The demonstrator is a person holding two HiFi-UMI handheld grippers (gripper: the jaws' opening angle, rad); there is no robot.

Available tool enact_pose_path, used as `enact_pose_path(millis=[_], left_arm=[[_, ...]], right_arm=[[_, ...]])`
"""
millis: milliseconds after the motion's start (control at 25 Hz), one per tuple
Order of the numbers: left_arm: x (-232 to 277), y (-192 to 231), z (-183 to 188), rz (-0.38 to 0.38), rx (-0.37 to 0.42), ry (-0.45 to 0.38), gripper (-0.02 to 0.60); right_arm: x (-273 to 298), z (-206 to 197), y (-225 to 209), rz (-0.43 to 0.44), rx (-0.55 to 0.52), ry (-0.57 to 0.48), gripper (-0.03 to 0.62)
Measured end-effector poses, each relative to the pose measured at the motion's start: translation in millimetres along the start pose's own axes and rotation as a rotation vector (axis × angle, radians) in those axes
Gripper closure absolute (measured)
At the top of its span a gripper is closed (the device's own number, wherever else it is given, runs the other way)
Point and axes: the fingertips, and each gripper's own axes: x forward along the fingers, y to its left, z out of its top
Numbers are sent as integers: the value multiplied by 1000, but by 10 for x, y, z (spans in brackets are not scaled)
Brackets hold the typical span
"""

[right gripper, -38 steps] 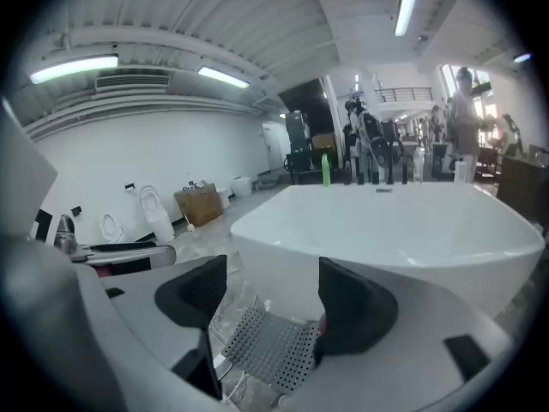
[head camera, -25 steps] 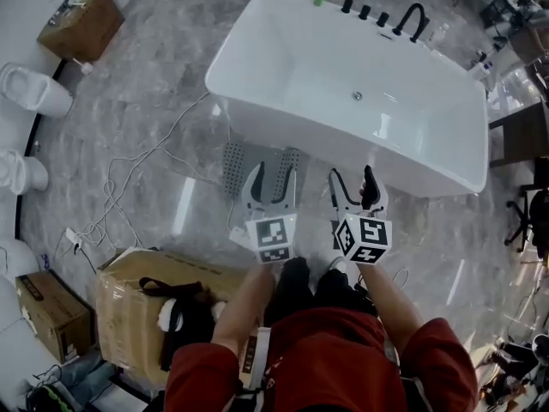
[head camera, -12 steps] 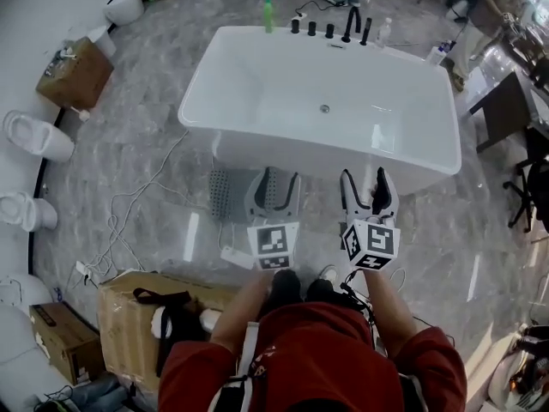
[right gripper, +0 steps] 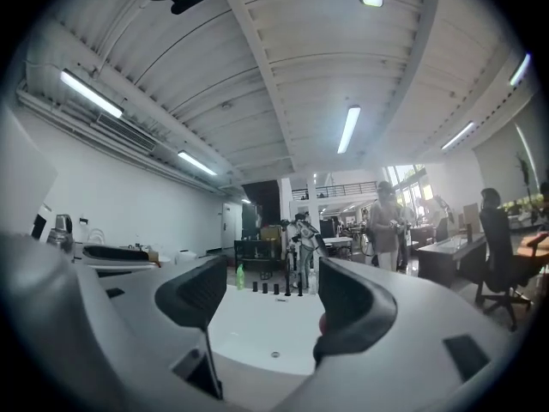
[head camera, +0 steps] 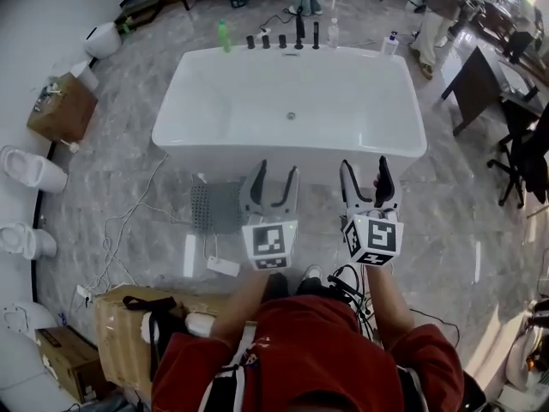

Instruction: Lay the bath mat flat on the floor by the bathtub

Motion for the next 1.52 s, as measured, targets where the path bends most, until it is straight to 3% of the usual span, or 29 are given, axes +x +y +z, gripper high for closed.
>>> enact_pose_path(millis=[360, 1000, 1280, 1520], left_arm=[[147, -235, 175, -60, 9, -27, 341], [362, -59, 295, -86, 20, -55, 387], [420, -18, 303, -92, 25, -47, 471], [368, 70, 285, -59, 6, -69, 531]], right_arm=[[-95, 159, -266, -72, -22, -39, 267], [244, 199, -10, -48, -18, -49, 277], [335, 182, 111, -21, -37, -40, 397], [308, 201, 182, -20, -44, -61, 551]])
